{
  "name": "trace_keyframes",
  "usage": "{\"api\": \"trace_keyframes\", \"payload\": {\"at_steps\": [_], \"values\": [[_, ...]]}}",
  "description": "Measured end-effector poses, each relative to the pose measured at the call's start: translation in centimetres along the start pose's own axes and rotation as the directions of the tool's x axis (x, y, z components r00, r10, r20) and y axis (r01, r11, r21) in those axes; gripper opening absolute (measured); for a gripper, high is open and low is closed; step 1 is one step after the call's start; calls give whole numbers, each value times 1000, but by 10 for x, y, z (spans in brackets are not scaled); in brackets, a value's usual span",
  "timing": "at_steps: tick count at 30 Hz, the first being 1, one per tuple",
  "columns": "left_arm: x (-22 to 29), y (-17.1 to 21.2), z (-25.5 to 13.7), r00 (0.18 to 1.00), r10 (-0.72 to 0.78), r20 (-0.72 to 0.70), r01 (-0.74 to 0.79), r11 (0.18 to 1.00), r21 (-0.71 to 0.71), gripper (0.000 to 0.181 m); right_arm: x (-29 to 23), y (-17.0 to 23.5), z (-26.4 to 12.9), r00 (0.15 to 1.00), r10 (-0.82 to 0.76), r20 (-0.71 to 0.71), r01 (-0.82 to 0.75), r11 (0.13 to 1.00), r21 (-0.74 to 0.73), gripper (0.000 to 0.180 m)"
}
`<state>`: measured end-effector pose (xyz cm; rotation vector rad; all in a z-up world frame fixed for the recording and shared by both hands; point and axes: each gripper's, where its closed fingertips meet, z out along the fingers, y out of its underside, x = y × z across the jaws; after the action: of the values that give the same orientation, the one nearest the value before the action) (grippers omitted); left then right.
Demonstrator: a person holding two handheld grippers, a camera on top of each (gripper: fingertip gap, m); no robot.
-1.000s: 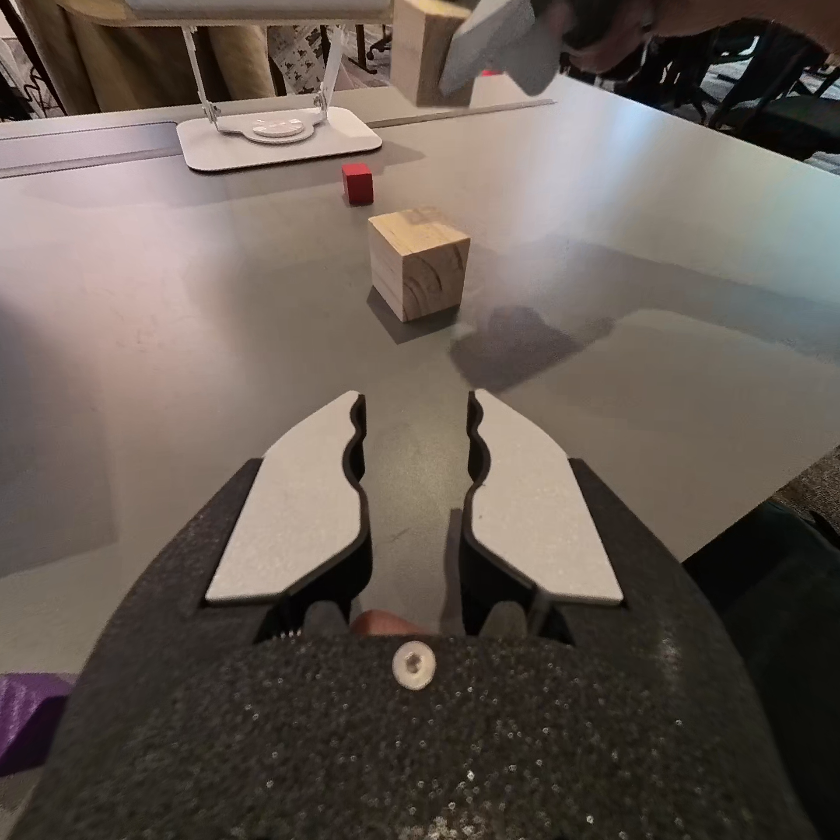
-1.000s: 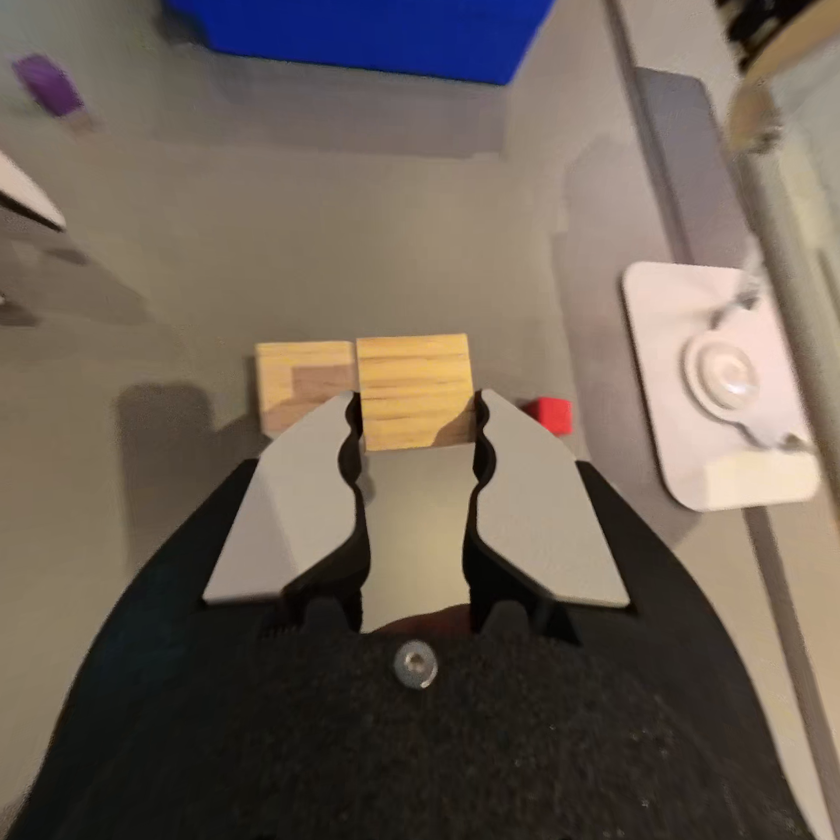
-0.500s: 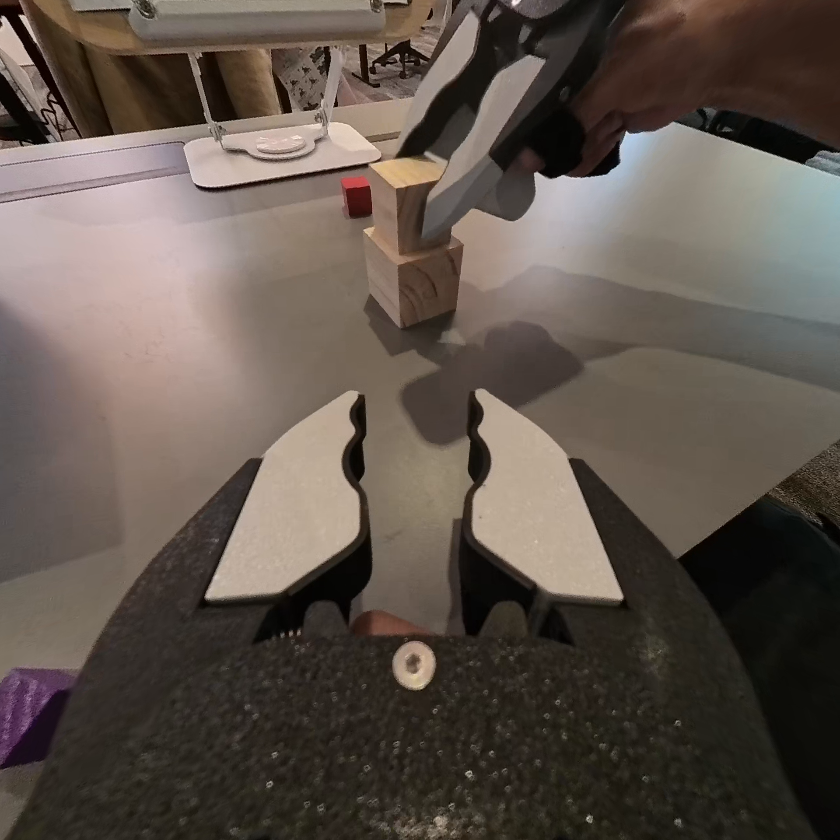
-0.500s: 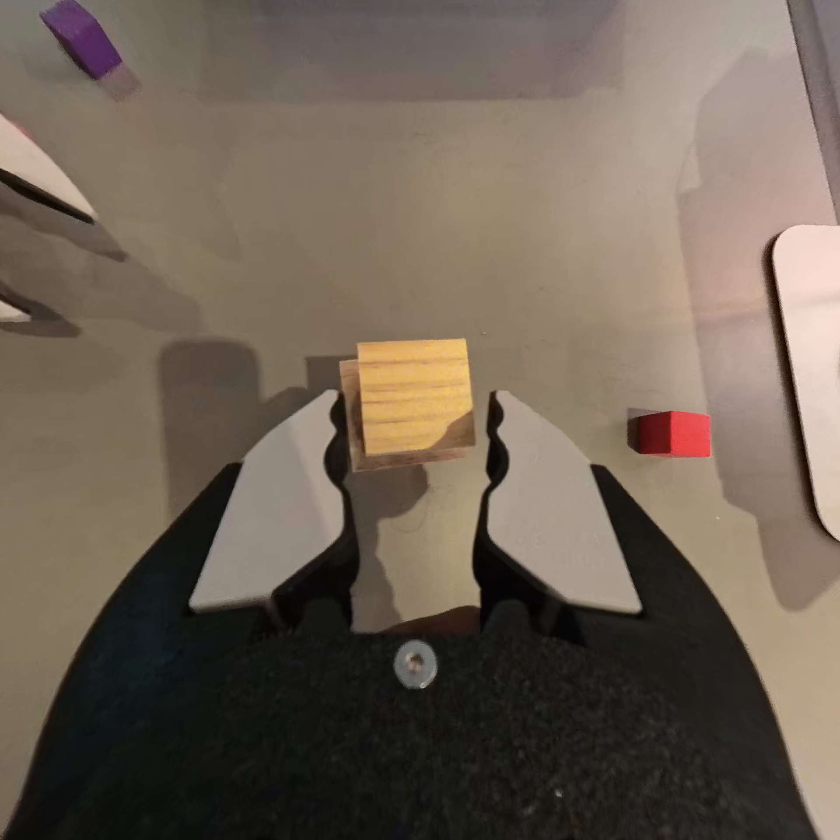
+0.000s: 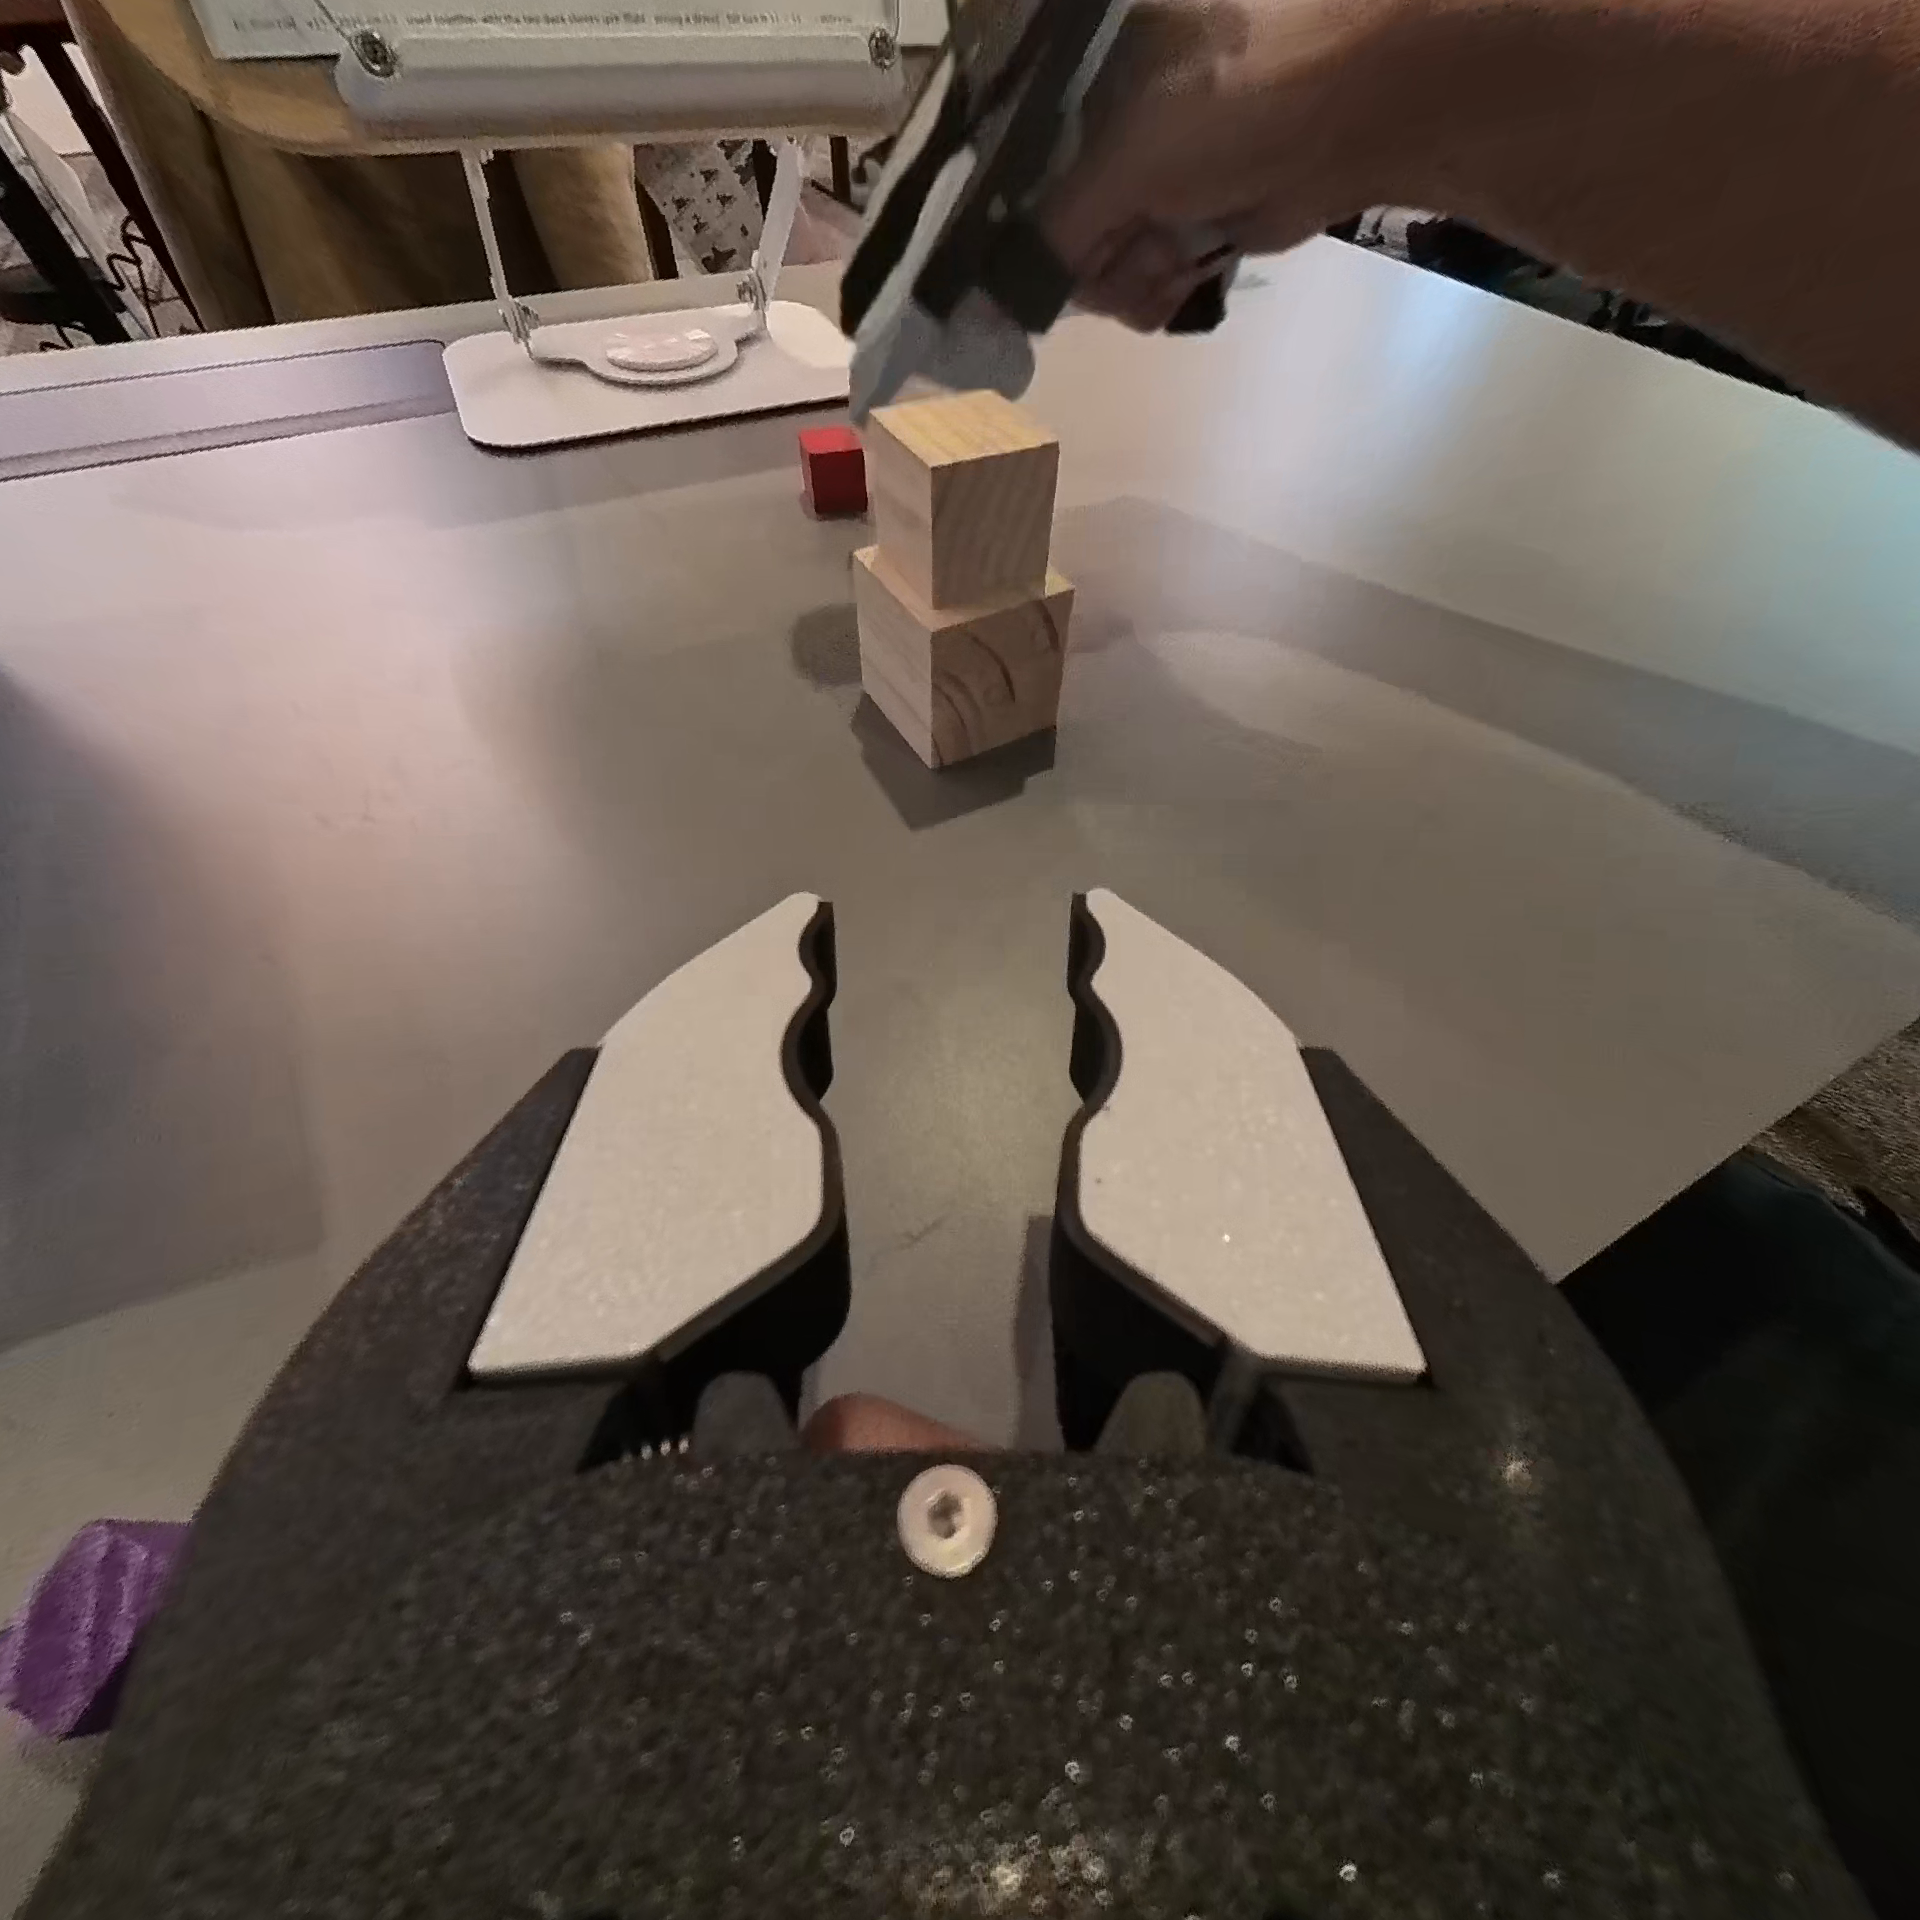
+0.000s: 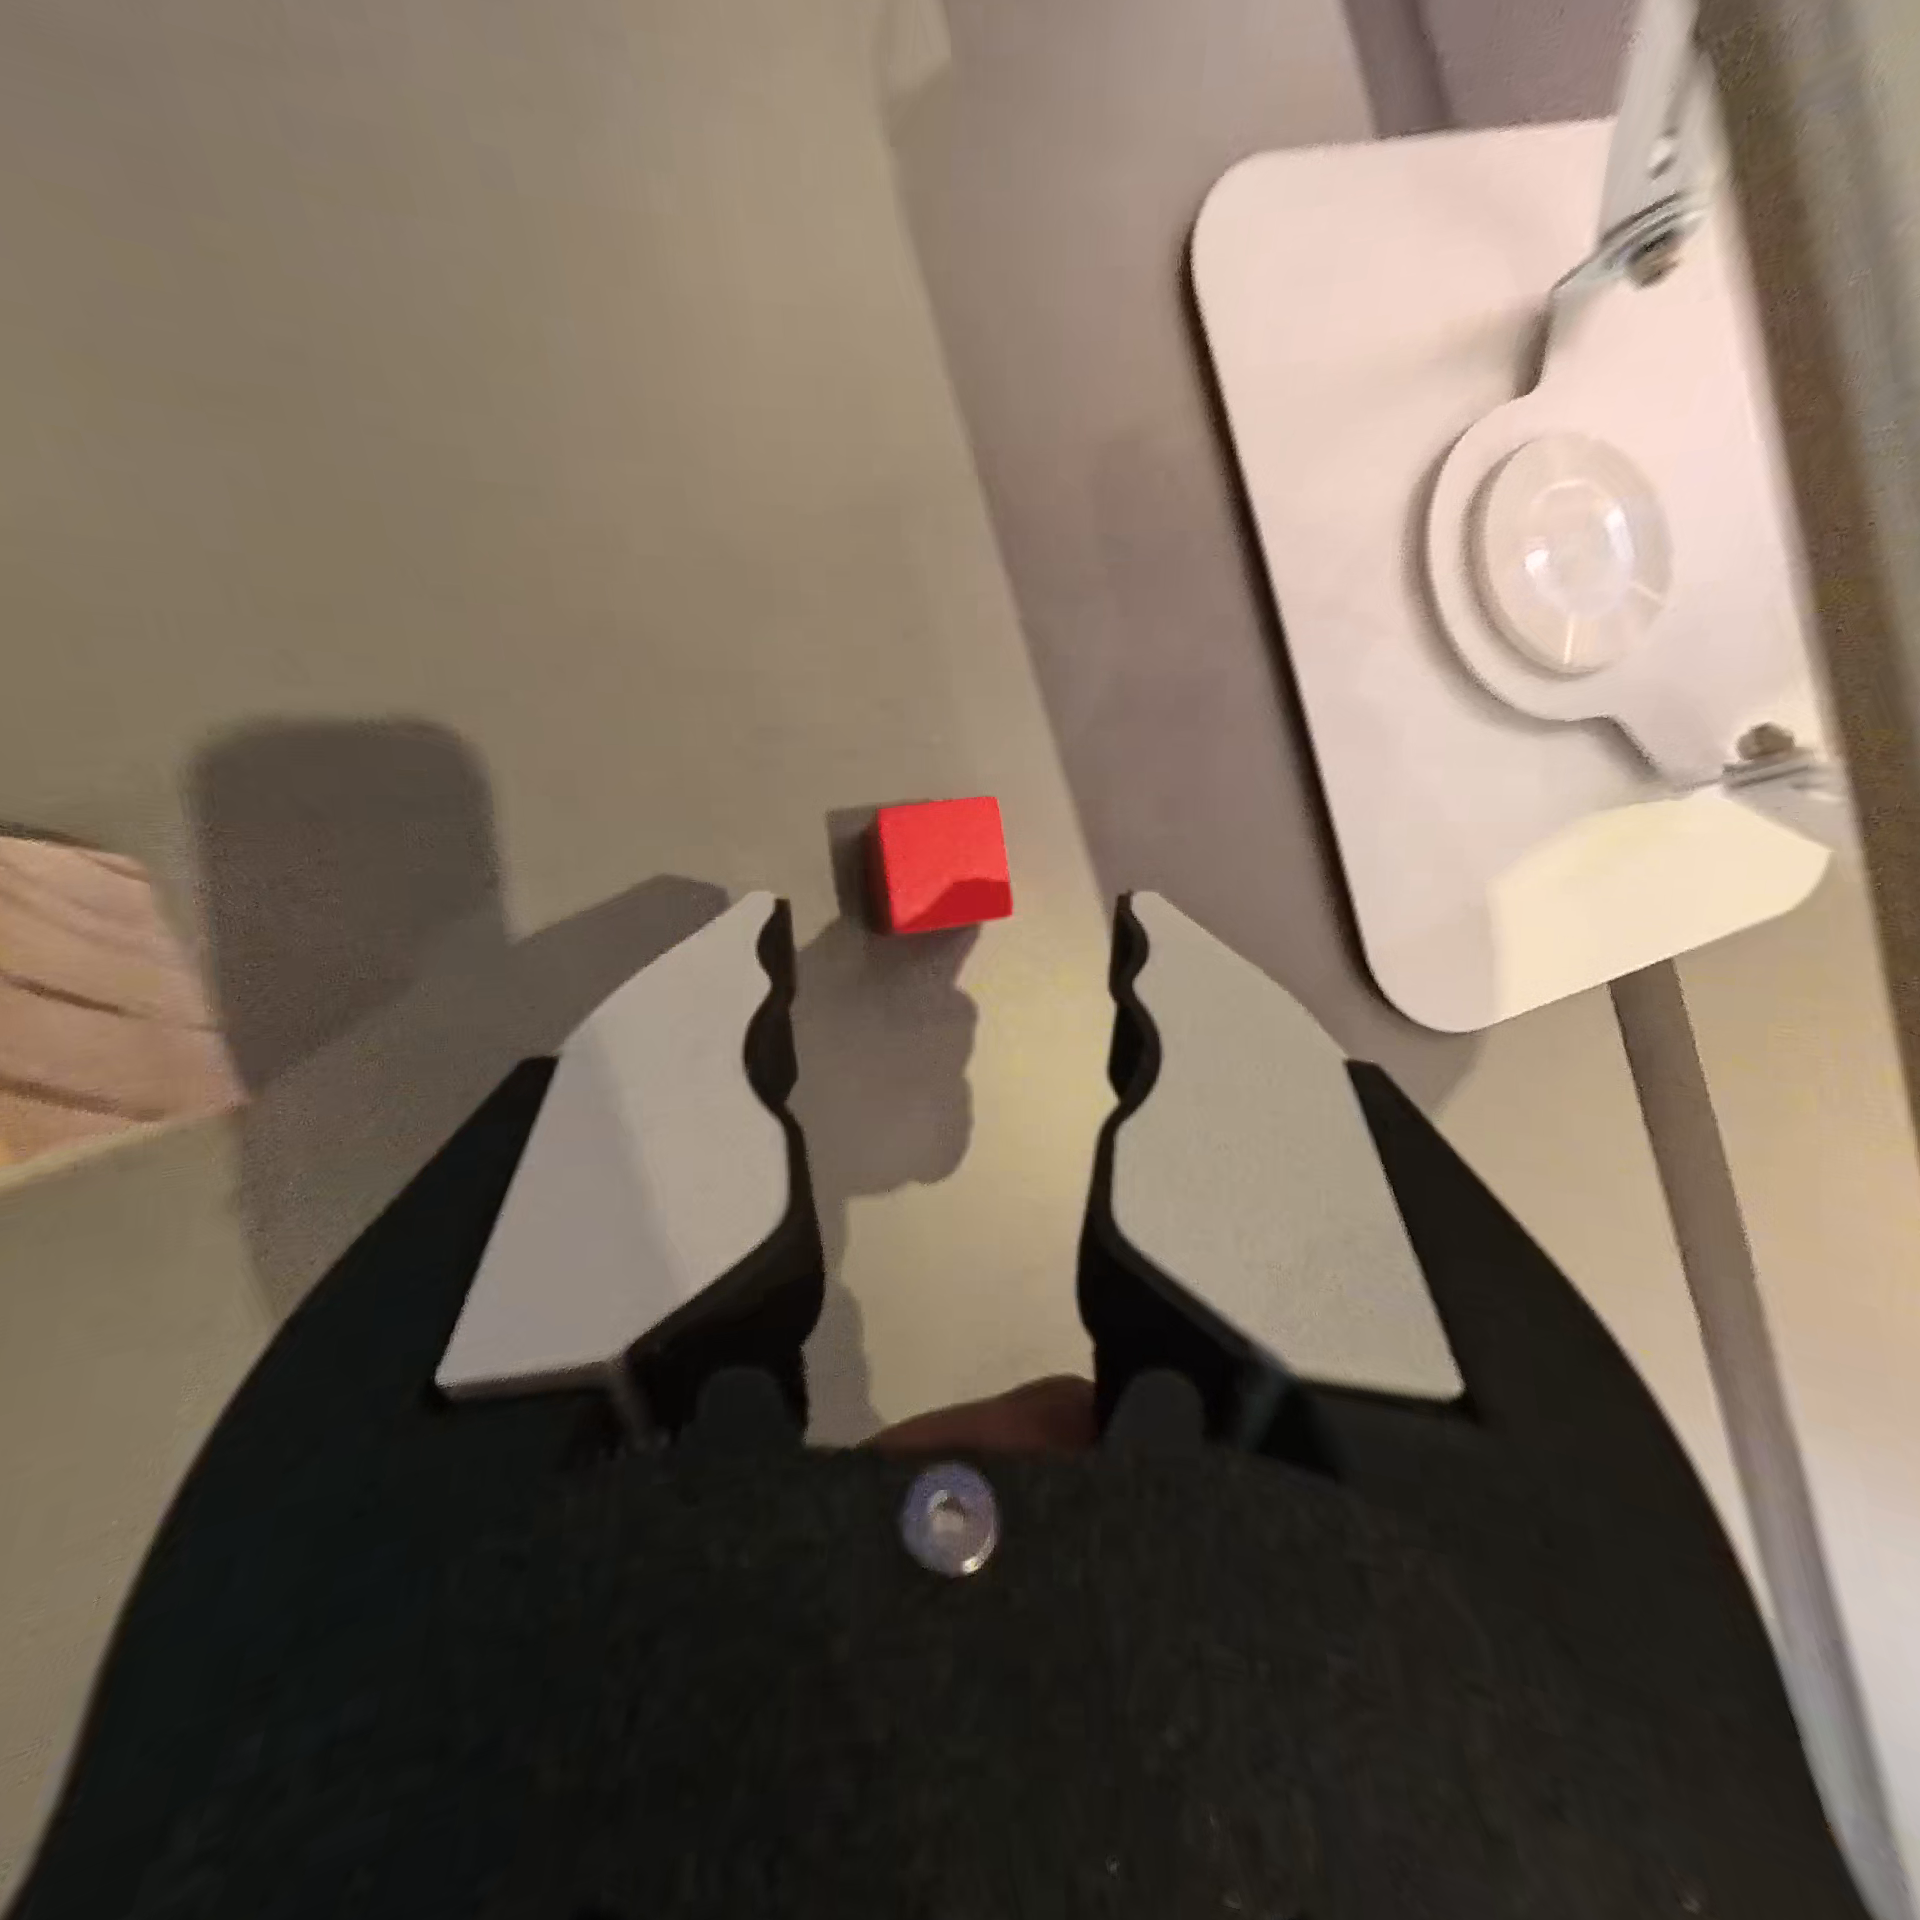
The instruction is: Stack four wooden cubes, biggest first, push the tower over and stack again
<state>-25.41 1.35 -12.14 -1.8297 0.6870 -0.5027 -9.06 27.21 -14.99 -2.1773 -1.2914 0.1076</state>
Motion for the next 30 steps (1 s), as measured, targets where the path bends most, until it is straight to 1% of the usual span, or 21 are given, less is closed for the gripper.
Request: {"api": "trace_keyframes", "payload": {"at_steps": [2, 3, 7, 9, 12, 14, 17, 20, 24, 30], "values": [[1, 0, 0, 1000, 3, -3, -3, 1000, 0, 42, 6, 6, 11, 998, -57, -9, 57, 998, -36, 57], [2, 1, 0, 1000, 4, -8, -4, 1000, -2, 42, 6, 6, 15, 998, -65, 13, 66, 997, -33, 54], [4, 3, 1, 1000, 16, -13, -16, 1000, -10, 42, 0, 8, 28, 992, -80, 96, 85, 995, -48, 28], [3, 3, 2, 1000, 16, -13, -16, 1000, -10, 42, -3, 1, 25, 991, -40, 131, 43, 999, -22, 28], [2, 2, 1, 1000, 8, -14, -8, 1000, -10, 42, -9, -22, -3, 990, -60, 127, 52, 996, 68, 28], [1, 2, 1, 1000, 7, -11, -7, 1000, -8, 42, -20, -36, -29, 987, -107, 119, 94, 990, 104, 27], [1, 2, 0, 1000, 3, -15, -3, 1000, -9, 42, -50, -56, -72, 976, -170, 136, 148, 976, 160, 28], [4, 2, 0, 1000, -3, -22, 2, 1000, -13, 42, -82, -62, -100, 964, -215, 157, 187, 967, 174, 28], [7, 1, 0, 1000, 15, -20, -15, 1000, -9, 42, -114, -52, -108, 954, -226, 198, 202, 970, 134, 28], [9, 1, -1, 999, 26, -21, -26, 1000, -8, 42, -137, -39, -100, 955, -197, 223, 179, 979, 98, 28]]}}
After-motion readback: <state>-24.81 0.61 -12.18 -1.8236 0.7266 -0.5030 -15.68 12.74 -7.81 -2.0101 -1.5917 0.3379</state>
